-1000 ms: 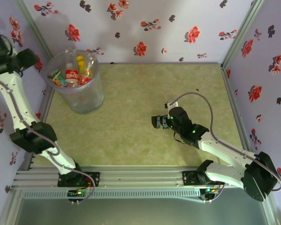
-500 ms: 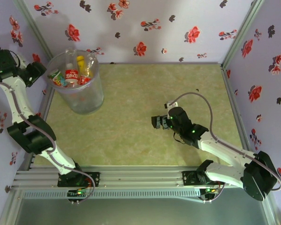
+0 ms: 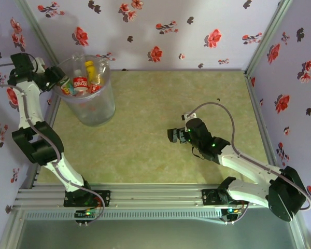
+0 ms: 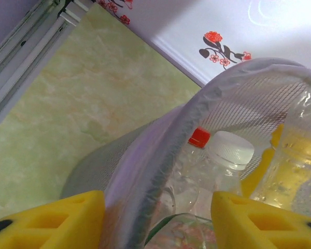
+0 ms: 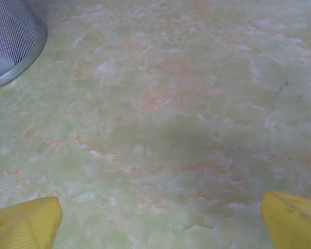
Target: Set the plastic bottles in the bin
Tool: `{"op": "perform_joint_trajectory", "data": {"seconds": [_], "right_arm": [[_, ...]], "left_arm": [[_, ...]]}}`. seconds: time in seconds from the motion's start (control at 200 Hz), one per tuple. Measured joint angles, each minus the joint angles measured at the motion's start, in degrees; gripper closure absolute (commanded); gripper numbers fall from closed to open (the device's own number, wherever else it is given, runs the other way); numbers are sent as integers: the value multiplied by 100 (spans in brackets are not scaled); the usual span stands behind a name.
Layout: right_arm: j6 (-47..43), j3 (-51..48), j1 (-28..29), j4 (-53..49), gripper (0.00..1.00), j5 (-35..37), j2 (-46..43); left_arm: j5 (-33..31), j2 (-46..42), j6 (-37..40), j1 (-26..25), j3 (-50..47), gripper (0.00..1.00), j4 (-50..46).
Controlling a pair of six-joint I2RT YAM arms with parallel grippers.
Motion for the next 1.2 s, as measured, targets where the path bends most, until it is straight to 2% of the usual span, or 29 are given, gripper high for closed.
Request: {"op": "perform_joint_trajectory", "data": {"seconds": [0.755, 1.2], "right_arm": [[-2, 0, 0, 0, 1, 4, -50], [-4, 0, 0, -37, 1, 221, -197]], "left_arm": [[-57, 57, -365, -1294, -348, 48, 1104], [-79, 407, -785, -2791, -341, 48, 1641]]}}
